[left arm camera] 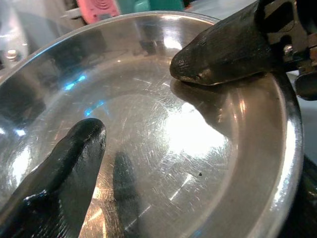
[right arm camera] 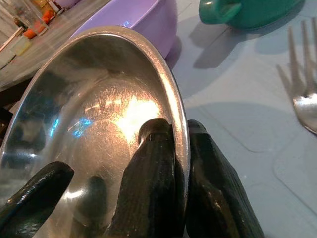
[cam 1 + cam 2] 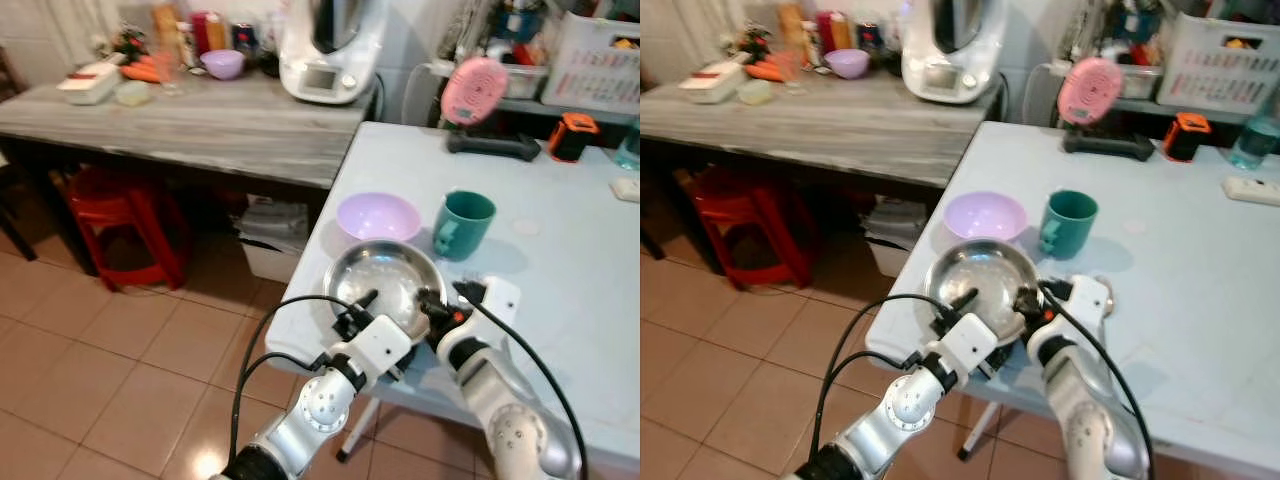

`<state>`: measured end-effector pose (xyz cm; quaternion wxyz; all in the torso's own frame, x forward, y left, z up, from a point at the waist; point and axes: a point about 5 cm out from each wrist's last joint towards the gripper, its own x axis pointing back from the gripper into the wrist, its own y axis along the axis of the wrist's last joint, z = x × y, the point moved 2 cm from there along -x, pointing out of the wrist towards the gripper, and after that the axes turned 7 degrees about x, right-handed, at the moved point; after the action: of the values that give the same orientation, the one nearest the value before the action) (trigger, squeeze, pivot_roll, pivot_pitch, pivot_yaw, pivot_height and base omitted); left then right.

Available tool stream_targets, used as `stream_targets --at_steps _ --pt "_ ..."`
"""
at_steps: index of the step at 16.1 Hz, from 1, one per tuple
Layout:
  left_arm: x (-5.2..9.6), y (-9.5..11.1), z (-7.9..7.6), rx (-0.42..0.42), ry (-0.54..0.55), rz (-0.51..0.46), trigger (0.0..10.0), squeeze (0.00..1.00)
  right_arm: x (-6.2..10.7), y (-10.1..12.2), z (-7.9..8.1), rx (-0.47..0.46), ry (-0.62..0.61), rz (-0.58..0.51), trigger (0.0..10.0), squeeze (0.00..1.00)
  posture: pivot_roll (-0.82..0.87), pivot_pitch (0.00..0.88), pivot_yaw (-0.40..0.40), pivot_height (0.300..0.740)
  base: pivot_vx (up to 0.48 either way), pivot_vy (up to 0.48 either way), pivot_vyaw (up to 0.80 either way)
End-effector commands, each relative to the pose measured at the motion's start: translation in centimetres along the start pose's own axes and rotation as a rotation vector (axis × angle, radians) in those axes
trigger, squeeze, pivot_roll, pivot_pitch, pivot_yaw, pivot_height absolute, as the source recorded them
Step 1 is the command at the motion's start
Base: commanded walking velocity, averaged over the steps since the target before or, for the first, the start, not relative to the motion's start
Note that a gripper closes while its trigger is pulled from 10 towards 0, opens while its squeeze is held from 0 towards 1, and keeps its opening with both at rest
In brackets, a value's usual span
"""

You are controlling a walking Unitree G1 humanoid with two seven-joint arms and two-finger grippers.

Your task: Setting the table

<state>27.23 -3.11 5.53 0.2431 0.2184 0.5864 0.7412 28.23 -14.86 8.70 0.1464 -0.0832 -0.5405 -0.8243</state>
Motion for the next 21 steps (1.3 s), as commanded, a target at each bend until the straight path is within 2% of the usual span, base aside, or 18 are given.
stream_targets --at_steps 1,2,3,4,5,7,9,10,13,15,17,19,20,21 --pt "1.3 2.3 8.4 0.418 0.391 -0.106 10.0 0.00 0.8 -2.9 -1.0 -0.017 -0.028 0.122 0.0 0.00 0.01 0.000 0.002 0.740 0.000 0.000 0.00" --pt "10.5 5.2 21.5 0.334 0.455 -0.260 10.0 0.00 0.8 -3.0 -1.1 -0.017 -0.029 0.125 0.0 0.00 0.01 0.000 0.002 0.740 0.000 0.000 0.00" --pt "13.2 6.6 24.8 0.301 0.449 -0.303 10.0 0.00 0.8 -3.0 -1.1 -0.016 -0.029 0.126 0.0 0.00 0.01 0.000 0.002 0.740 0.000 0.000 0.00" --pt "13.7 6.2 25.9 0.307 0.419 -0.293 10.0 0.00 0.8 -3.1 -1.1 -0.013 -0.028 0.128 0.0 0.00 0.01 0.000 0.000 0.740 0.000 0.000 0.00" --pt "13.3 4.7 25.2 0.333 0.333 -0.211 10.0 0.00 0.8 -3.1 -1.1 -0.011 -0.027 0.127 0.0 0.00 0.02 0.000 -0.001 0.740 0.000 0.000 0.00" --pt "12.9 4.1 24.3 0.336 0.251 -0.163 10.0 0.00 0.8 -3.1 -1.0 -0.009 -0.023 0.126 0.0 0.00 0.02 0.000 -0.001 0.740 0.000 0.000 0.00" --pt "12.8 4.7 24.7 0.309 0.272 -0.164 10.0 0.00 0.9 -3.1 -0.9 -0.001 -0.014 0.120 0.0 0.00 0.02 0.000 -0.004 0.740 0.000 0.000 0.00" --pt "13.0 5.3 25.7 0.277 0.312 -0.158 10.0 0.00 1.0 -2.7 -0.8 0.034 -0.008 0.094 0.0 0.00 0.02 0.000 -0.002 0.740 0.000 0.000 0.00" --pt "14.3 4.2 28.1 0.267 0.462 -0.153 10.0 0.00 1.1 -2.2 -1.2 0.080 -0.044 0.058 0.0 0.00 0.01 0.000 0.010 0.740 0.000 0.000 0.00" --pt "14.8 3.8 28.4 0.250 0.471 -0.137 10.0 0.00 1.1 -2.1 -1.2 0.094 -0.051 0.049 0.0 0.00 0.01 0.000 0.012 0.740 0.000 0.000 0.00" --pt "15.5 4.0 29.4 0.198 0.463 -0.106 10.0 0.00 1.2 -1.3 -1.6 0.186 -0.092 0.005 0.0 0.00 0.01 0.000 0.012 0.740 0.000 0.000 0.00" --pt "14.7 6.5 30.4 0.088 0.442 -0.149 10.0 0.00 1.2 2.0 -1.1 0.300 -0.137 -0.163 0.0 0.00 0.01 0.000 0.012 0.740 0.000 0.000 0.00" --pt "13.8 7.9 30.3 0.036 0.435 -0.191 10.0 0.00 1.2 4.5 -0.4 0.342 -0.152 -0.258 0.0 0.00 0.01 0.000 0.013 0.740 0.000 0.000 0.00" --pt "13.5 8.2 30.1 0.012 0.427 -0.200 10.0 0.00 1.1 5.3 -0.3 0.375 -0.162 -0.286 0.0 0.00 0.01 0.000 0.013 0.740 0.000 0.000 0.00"
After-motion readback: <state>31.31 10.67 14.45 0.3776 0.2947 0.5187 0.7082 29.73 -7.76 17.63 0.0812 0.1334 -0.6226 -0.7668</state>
